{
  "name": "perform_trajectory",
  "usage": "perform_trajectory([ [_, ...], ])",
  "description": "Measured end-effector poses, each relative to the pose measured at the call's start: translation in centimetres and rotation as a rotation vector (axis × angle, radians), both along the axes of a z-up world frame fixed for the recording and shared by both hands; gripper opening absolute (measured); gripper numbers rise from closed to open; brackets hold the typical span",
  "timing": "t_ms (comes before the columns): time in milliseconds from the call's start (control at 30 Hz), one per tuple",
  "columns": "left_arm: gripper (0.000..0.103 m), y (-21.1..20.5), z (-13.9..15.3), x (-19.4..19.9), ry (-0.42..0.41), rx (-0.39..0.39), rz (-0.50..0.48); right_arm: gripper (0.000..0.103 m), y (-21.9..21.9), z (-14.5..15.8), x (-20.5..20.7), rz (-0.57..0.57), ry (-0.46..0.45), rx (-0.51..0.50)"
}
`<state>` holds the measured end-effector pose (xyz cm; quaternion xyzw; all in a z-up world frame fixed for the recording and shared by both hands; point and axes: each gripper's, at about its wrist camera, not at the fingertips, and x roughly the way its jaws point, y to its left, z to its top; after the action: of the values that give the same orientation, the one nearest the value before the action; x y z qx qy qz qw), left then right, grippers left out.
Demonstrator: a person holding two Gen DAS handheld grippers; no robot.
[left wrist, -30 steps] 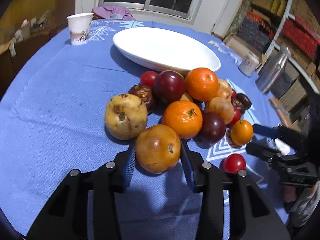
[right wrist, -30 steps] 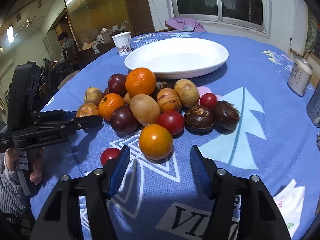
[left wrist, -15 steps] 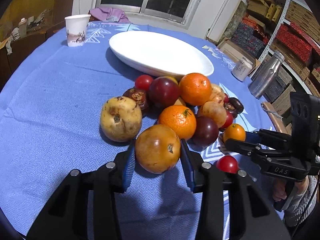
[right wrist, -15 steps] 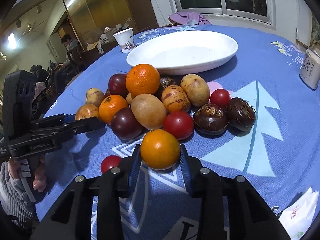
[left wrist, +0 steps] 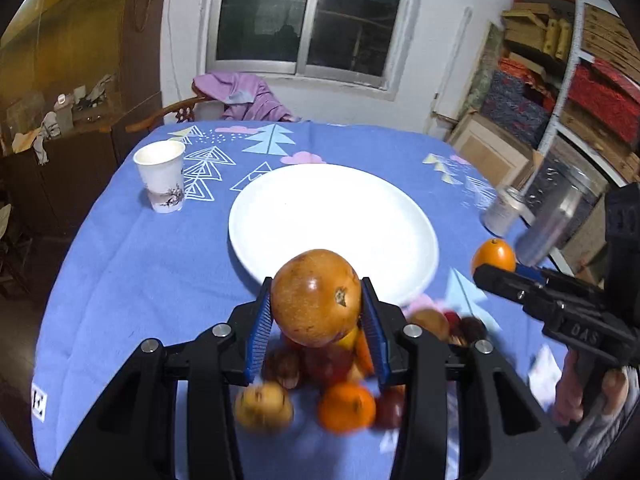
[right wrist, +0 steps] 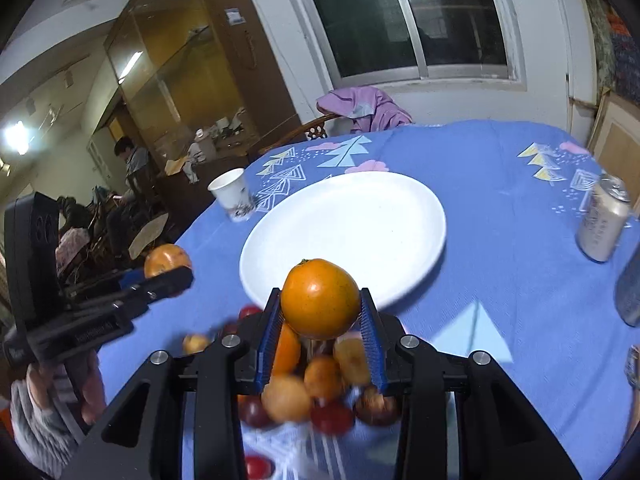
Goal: Organize fruits
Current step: 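Place the pomegranate on the white plate with the left tool while the right places the orange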
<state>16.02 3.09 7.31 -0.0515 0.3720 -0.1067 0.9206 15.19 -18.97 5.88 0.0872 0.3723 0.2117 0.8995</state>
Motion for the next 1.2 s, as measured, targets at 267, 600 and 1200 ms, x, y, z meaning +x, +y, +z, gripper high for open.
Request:
perform_trajectory([
  [267, 0.041, -1.2, -5.6, 7.1, 0.141, -0.044, 0.008, 0.039, 1.7, -5.7, 6.0, -0.029, 0.100, -0.063],
  [600, 0.066, -0.3, -2.6, 4.7, 0.056, -0.011, 0.021, 0.058, -1.1, 0.0, 1.8, -0.057, -0.071, 0.005],
  [1200, 0.077, 4.1, -8.4, -7.9, 0.066, 0.015, 0.069, 0.075, -9.0, -4.0, -8.9, -0.200, -0.063, 0.070],
])
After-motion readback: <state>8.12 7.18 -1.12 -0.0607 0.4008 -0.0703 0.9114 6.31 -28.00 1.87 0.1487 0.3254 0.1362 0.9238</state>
